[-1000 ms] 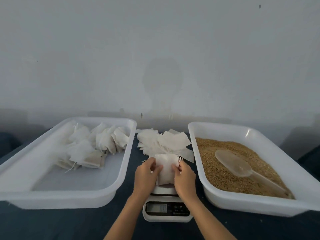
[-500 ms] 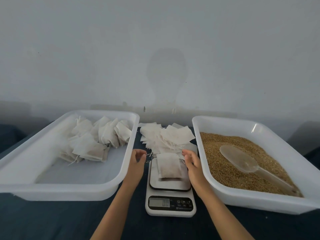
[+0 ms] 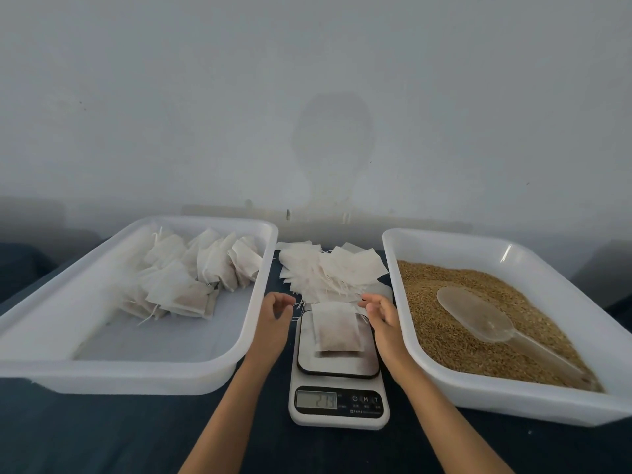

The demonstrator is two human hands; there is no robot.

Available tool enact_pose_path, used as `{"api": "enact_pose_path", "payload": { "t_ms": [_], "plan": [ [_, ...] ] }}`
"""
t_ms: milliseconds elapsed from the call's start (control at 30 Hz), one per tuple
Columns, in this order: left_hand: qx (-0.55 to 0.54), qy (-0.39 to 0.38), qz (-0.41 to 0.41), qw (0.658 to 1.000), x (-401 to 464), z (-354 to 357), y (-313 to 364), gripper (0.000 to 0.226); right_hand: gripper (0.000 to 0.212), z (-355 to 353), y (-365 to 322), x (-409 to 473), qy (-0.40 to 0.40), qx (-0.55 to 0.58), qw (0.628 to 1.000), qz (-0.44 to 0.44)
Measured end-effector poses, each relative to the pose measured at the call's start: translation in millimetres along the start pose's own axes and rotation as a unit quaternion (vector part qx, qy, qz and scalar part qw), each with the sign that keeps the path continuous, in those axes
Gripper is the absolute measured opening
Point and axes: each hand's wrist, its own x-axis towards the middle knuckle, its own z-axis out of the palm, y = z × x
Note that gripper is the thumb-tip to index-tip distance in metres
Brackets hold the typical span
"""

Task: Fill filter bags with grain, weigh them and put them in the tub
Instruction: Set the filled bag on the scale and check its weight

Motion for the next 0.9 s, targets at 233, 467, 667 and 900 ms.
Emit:
{"api": "enact_pose_path", "payload": {
  "t_ms": [233, 467, 667, 900],
  "plan": [
    [0.076, -0.09, 0.038, 0.992, 0.7, 8.4, 8.7, 0.018, 0.025, 7.1, -1.3, 9.2, -0.009, -0.076, 0.996, 0.036],
    [0.232, -0.143, 0.04, 0.961, 7.2, 18.4, 24.3, 0.037, 0.028, 18.6, -4.5, 14.4, -0.011, -0.221, 0.975, 0.02],
    [0.269, -0.117, 0.079, 0.953, 0.4, 15.8, 33.0, 0.033, 0.029, 29.3, -22.1, 4.4, -0.013, -0.214, 0.973, -0.089],
    [0.241, -0.03, 0.111, 0.964, -9.2, -8.4, 70.9, 0.035, 0.031, 49.0, -77.8, -0.7, -0.024, -0.109, 0.976, -0.189]
  ]
}}
